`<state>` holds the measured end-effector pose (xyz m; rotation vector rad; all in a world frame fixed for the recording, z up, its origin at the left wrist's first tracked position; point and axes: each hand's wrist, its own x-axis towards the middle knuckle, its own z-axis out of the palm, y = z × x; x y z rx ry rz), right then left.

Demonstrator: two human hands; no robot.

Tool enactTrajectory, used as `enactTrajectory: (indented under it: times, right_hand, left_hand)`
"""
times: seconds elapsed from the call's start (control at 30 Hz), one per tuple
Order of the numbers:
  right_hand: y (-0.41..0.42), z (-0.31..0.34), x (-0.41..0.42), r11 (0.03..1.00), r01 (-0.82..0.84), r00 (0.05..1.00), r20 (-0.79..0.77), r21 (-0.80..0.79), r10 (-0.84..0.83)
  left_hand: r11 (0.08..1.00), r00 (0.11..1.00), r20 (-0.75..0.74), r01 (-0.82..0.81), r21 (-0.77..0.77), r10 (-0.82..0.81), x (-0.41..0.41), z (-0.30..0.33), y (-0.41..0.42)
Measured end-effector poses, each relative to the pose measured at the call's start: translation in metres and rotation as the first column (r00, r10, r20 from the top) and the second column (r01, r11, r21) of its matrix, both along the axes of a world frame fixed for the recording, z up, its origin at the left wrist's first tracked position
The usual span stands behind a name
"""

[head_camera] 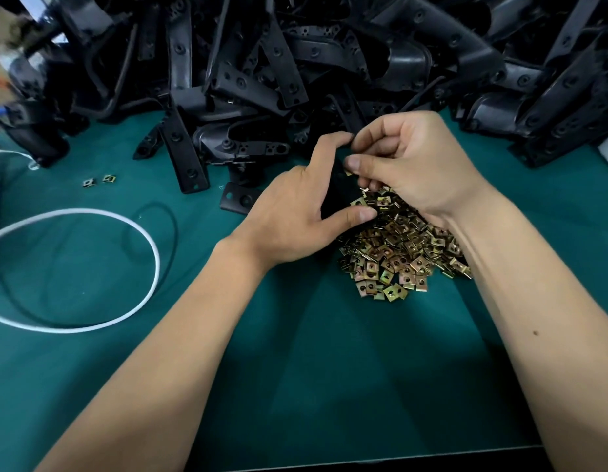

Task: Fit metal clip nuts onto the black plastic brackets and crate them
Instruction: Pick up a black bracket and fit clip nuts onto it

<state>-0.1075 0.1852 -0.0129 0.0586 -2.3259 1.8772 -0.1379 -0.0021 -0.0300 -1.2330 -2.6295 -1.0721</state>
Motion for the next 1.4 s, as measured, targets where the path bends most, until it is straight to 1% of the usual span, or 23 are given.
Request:
enactTrajectory:
  times: [0.07, 0.17, 0.3, 0.4, 0.47, 0.53, 0.6, 0.67, 0.73, 0.8, 0.83, 0.87, 0.93, 1.0, 1.03, 1.17, 1.3, 1.4]
  right_hand:
    - [0.0, -0.001, 0.0, 1.0, 0.01, 1.0, -0.01, -0.015, -0.011]
    - [-0.002, -0.002, -0.001, 1.0, 0.014, 1.0, -0.003, -0.015, -0.014]
    - [-0.004, -0.002, -0.003, 0.999, -0.008, 1.0, -0.022, 0.053, 0.009]
    - [-0.006, -0.004, -0.003, 0.997, 0.01, 0.999, -0.05, 0.077, -0.006]
    - [-0.011, -0.007, -0.001, 0.997, 0.055, 0.997, -0.064, 0.05, -0.052]
    - [-0.016, -0.012, 0.003, 0.996, 0.088, 0.994, -0.066, 0.027, -0.086]
    - [-0.015, -0.015, 0.005, 0.993, 0.092, 0.994, -0.068, 0.078, -0.087]
    - [-0.01, -0.016, 0.005, 0.993, 0.074, 0.996, -0.051, 0.093, -0.07]
    - [-0.008, -0.018, 0.006, 0.994, 0.045, 0.998, -0.037, 0.1, -0.041]
    - [-0.01, -0.021, 0.005, 0.98, 0.064, 0.996, -0.074, 0.188, -0.051]
    - [-0.011, -0.023, 0.004, 0.976, 0.083, 0.994, -0.088, 0.2, -0.067]
    - [-0.013, -0.024, 0.003, 0.979, 0.098, 0.992, -0.092, 0.179, -0.083]
    - [-0.011, -0.028, 0.001, 0.987, 0.112, 0.991, -0.081, 0.115, -0.103]
    - [-0.008, -0.03, -0.001, 0.989, 0.101, 0.992, -0.08, 0.106, -0.093]
    - [-0.007, -0.031, -0.001, 0.99, 0.088, 0.994, -0.08, 0.115, -0.079]
    - [-0.006, -0.033, -0.002, 0.99, 0.023, 0.998, -0.066, 0.136, -0.014]
    - [-0.005, -0.032, -0.002, 0.987, -0.002, 0.998, -0.056, 0.16, 0.012]
    - [-0.005, -0.029, -0.001, 0.981, -0.022, 0.998, -0.055, 0.191, 0.033]
  left_hand:
    - [1.0, 1.0, -0.021, -0.018, -0.004, 0.018, 0.0, 0.0, 0.0]
    - [1.0, 1.0, -0.009, -0.007, -0.01, 0.007, 0.0, 0.001, 0.001]
    - [0.999, 0.999, 0.019, 0.026, -0.018, -0.026, -0.001, 0.001, 0.001]
    - [0.999, 0.999, 0.032, 0.025, 0.022, -0.025, 0.0, -0.002, 0.001]
    - [0.997, 0.998, 0.066, -0.014, 0.078, 0.009, -0.001, -0.007, 0.002]
    - [0.986, 0.993, 0.08, -0.092, 0.137, 0.081, -0.004, -0.009, 0.003]
    - [0.964, 0.984, 0.084, -0.173, 0.201, 0.158, -0.009, -0.009, 0.0]
    - [0.945, 0.975, 0.107, -0.214, 0.246, 0.193, -0.013, -0.007, -0.005]
    - [0.948, 0.973, 0.136, -0.212, 0.239, 0.184, -0.013, -0.006, -0.006]
    - [0.957, 0.971, 0.168, -0.204, 0.207, 0.171, -0.013, -0.006, -0.007]
    - [0.961, 0.969, 0.182, -0.199, 0.194, 0.164, -0.015, -0.006, -0.008]
    - [0.964, 0.967, 0.206, -0.191, 0.185, 0.152, -0.017, -0.004, -0.011]
    - [0.963, 0.946, 0.301, -0.183, 0.198, 0.118, -0.023, -0.002, -0.017]
    - [0.949, 0.915, 0.397, -0.185, 0.257, 0.071, -0.026, -0.001, -0.022]
    - [0.941, 0.908, 0.416, -0.189, 0.282, 0.058, -0.027, -0.002, -0.023]
    - [0.914, 0.902, 0.43, -0.206, 0.349, 0.038, -0.031, -0.007, -0.023]
    - [0.9, 0.878, 0.479, -0.213, 0.38, 0.006, -0.029, -0.008, -0.023]
    - [0.89, 0.872, 0.489, -0.224, 0.397, 0.002, -0.027, -0.007, -0.022]
